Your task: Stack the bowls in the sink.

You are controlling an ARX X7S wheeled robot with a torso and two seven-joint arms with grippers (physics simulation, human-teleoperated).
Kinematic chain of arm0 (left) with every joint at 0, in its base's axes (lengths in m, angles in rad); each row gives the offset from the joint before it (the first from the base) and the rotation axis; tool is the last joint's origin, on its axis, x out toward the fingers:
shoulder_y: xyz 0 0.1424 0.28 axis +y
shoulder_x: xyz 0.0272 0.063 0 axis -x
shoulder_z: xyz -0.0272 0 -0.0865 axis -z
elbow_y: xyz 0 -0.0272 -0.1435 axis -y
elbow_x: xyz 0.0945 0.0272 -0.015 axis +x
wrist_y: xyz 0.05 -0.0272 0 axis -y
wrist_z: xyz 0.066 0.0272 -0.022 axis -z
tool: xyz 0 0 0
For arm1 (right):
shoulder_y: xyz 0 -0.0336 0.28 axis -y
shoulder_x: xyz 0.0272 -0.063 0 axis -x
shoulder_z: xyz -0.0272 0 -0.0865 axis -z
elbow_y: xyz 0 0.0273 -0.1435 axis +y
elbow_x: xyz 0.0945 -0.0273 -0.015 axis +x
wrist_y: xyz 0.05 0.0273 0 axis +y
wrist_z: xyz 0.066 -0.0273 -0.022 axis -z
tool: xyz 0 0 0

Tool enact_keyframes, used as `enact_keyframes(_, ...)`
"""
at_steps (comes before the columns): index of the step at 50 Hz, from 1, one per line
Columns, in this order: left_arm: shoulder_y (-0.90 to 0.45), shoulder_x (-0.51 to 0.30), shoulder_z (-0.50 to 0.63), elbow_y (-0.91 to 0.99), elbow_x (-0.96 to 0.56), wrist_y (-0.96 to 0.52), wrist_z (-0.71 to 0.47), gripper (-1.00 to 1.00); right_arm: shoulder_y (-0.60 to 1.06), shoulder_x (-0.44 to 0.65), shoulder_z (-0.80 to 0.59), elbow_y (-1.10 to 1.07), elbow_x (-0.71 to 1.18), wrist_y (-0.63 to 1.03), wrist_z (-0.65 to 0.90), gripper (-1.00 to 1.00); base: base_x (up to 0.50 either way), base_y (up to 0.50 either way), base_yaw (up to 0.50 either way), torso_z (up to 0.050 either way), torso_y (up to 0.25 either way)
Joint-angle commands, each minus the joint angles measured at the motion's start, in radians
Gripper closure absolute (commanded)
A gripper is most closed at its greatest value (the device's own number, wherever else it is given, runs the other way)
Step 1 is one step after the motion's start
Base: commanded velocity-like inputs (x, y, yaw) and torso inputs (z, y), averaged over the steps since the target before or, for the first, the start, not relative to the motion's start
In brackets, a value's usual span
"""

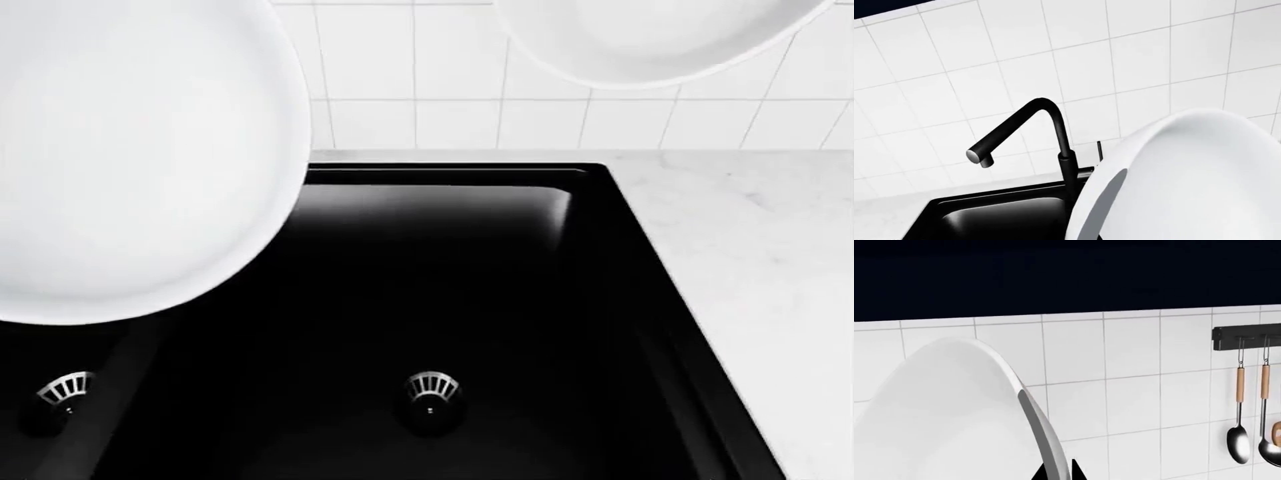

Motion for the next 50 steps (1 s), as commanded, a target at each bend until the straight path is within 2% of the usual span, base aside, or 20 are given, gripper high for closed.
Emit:
enact_keyframes(1, -0.014, 0.000, -0.002, -0.005, 0.007, 0.001, -0.004, 1.00, 0.005, -0.001, 0.011, 0.001, -0.015, 0.000, 0.004, 1.00, 0.00, 0.00, 0.00, 0.000, 0.000)
enact_keyframes(7, -0.013, 0.002, -0.002, -0.004, 0.008, 0.003, -0.003, 1.00, 0.010, -0.003, 0.005, 0.004, -0.016, 0.018, 0.001, 1.00, 0.00, 0.06, 0.00, 0.002, 0.000)
enact_keyframes(15, -0.012, 0.000, -0.002, 0.000, 0.009, 0.006, -0.002, 1.00, 0.006, -0.002, 0.004, 0.000, -0.020, 0.021, -0.003, 1.00, 0.01, 0.44, 0.00, 0.000, 0.001)
enact_keyframes(32, -0.007, 0.004, -0.005, 0.008, 0.008, 0.013, 0.003, 1.00, 0.006, -0.003, 0.009, -0.003, -0.024, 0.022, -0.002, 1.00, 0.00, 0.00, 0.00, 0.000, 0.001)
enact_keyframes(50, 0.094, 0.021, 0.009, 0.068, 0.075, 0.063, 0.069, 1.00, 0.058, 0.014, 0.030, 0.004, -0.025, 0.042, 0.037, 1.00, 0.00, 0.00, 0.00, 0.001, 0.001)
